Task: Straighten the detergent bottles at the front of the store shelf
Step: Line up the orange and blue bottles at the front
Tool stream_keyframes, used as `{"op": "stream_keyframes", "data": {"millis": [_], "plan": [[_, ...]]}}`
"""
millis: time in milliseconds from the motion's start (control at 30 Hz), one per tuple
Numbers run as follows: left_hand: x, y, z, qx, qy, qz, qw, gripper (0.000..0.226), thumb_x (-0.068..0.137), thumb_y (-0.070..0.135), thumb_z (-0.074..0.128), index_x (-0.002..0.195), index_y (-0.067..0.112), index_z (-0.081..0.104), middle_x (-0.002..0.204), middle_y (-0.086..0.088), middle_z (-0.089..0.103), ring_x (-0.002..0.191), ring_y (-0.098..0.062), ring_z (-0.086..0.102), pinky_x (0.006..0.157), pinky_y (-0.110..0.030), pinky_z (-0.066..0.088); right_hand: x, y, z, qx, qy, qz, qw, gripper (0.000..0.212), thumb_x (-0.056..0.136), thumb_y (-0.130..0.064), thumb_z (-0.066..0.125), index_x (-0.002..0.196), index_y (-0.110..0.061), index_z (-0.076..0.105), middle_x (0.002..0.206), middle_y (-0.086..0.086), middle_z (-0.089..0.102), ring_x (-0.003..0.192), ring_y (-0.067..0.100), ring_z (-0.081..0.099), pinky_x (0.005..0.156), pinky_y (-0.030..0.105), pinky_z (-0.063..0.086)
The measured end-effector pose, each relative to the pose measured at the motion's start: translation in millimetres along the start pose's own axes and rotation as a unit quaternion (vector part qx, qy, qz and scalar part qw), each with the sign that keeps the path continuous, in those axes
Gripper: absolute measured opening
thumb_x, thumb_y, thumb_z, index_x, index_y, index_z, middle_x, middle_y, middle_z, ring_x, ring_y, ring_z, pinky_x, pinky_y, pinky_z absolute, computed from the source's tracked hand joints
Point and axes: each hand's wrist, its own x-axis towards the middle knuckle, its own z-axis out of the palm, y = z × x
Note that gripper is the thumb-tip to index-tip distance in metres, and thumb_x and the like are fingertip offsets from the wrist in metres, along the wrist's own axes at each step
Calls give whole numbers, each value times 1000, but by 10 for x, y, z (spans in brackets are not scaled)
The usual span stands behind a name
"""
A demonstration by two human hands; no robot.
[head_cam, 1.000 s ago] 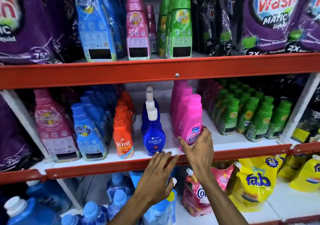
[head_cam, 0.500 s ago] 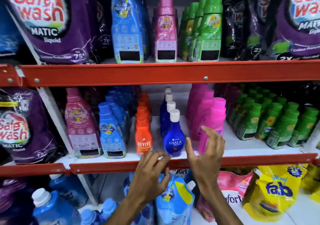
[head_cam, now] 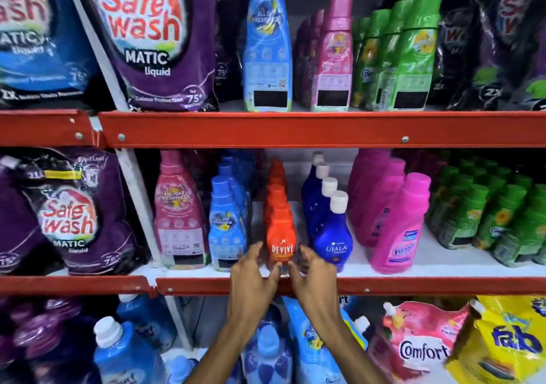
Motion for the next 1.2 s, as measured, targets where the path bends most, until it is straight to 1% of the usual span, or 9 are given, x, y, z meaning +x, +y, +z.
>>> {"op": "stream_keyframes", "data": {"millis": [233,367,700,800,900,967,1067,1133,1200], "plan": [[9,-34,-1,-23,-28,-7,999,38,85,14,79,119,19,63,106,6,78,92,-2,71,87,-24,57,86,52,18,18,-21,4,1000,32,83,-5,68,112,-18,75,95,-6,81,84,-1,74,85,24,59],[6,-54,-1,-27,-14,-3,1000,36,86,12,77,118,18,63,105,4,78,92,-5,72,86,-32,60,86,59,47,31,-20,-9,999,31,84,-7,69,111,-20,75,96,-9,80,86,-5,73,87,25,59],[-29,-73,27,-38,25,4,999,42,84,11,79,122,14,63,107,1,77,93,-7,72,88,-35,60,93,37,54,58,-27,-4,998,31,85,-7,68,113,-19,74,97,-8,80,86,-5,72,89,26,59],[-102,-64,41,-42,69,8,997,51,82,6,81,129,12,62,112,0,72,98,-13,70,93,-28,55,-10,35,-46,75,32,0,997,30,85,-7,68,113,-16,74,101,-8,79,88,-4,71,87,14,55],[-192,84,77,-41,131,43,990,43,79,-3,81,118,9,70,100,0,68,91,-7,63,89,-5,43,-126,136,-271,68,159,-30,984,27,79,1,68,93,-20,77,86,-11,78,77,0,71,77,19,56],[-224,198,167,-55,124,68,988,37,76,-6,82,109,10,73,94,2,67,89,1,60,88,-1,39,-131,210,-452,68,230,-38,970,23,75,0,62,85,-19,72,80,-9,73,74,-1,66,72,18,52],[-225,366,381,-79,49,73,993,35,80,4,82,111,19,72,99,7,70,92,3,62,88,-15,49,-33,376,-657,30,246,-22,969,32,71,3,62,99,-13,66,91,0,65,78,6,57,77,11,45],[-202,437,523,-84,16,58,995,37,82,15,81,117,20,70,105,8,72,94,-2,65,89,-24,53,60,496,-713,16,185,4,983,47,73,7,66,117,-9,61,105,2,65,88,16,62,83,19,47],[-173,493,631,-90,-6,39,995,42,82,20,82,122,20,68,107,8,75,94,-4,68,88,-26,55,126,569,-750,19,112,23,993,52,78,6,65,127,-7,58,109,0,69,92,17,68,84,17,50]]}}
